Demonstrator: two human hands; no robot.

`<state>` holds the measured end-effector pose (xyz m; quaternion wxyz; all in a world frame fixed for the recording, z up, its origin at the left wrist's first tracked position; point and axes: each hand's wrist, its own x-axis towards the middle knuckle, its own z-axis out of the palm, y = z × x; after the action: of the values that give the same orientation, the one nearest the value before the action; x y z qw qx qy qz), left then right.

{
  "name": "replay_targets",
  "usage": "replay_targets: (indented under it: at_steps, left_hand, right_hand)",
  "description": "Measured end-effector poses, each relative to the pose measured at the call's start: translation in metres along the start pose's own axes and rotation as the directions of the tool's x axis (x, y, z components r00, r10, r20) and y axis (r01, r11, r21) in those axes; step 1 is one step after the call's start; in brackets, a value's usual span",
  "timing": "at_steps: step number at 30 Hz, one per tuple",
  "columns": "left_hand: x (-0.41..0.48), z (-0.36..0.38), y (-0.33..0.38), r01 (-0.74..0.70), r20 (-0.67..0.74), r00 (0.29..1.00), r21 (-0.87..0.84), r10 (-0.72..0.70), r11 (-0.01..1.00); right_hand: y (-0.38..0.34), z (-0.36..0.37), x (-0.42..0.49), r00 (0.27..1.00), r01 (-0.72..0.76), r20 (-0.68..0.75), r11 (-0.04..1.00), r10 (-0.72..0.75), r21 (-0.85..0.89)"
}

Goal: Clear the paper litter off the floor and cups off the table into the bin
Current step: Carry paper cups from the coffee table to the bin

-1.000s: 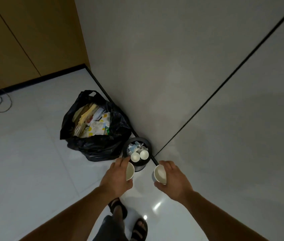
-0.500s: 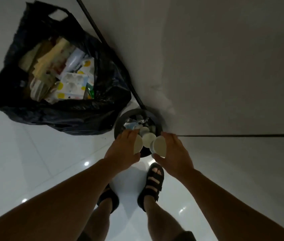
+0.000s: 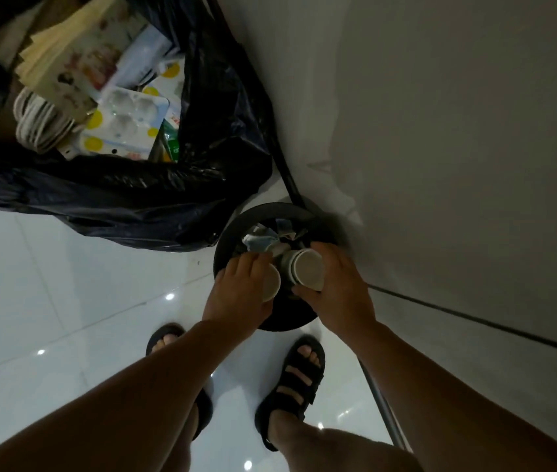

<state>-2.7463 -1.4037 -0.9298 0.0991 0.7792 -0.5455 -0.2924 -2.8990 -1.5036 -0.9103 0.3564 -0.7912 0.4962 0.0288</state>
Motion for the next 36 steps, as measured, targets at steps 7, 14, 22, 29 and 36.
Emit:
replay_targets:
  at_steps: [7,14,22,29,36]
  left_hand:
    - [0.001,0.024,0.009,-0.030,0.066,0.998,0.111,0.023,0.993]
    - [-0.010,0.022,0.000,-0.055,0.149,0.988,0.183,0.028,0.982]
    - [-0.059,-0.087,0.022,0.046,0.052,0.997,0.143,-0.053,0.989]
    - [-0.120,-0.256,0.048,0.171,-0.043,0.985,0.172,-0.166,0.970]
    - [-0.218,-0.375,0.067,0.293,-0.145,0.952,0.193,-0.268,0.936]
  right_hand:
    - [0.011,0.017,0.006,0.999,0.023,0.047,0.992,-0.017,-0.128]
    - [0.010,0.009,0.001,0.989,0.065,0.145,0.965,-0.028,-0.254]
    - [-0.057,-0.069,-0.052,0.981,0.103,0.190,0.942,-0.043,-0.319]
    - [-0.189,-0.169,-0.103,0.969,0.218,0.191,0.897,-0.154,-0.384]
    - [-0.299,-0.227,-0.161,0.920,0.379,0.279,0.808,-0.276,-0.450]
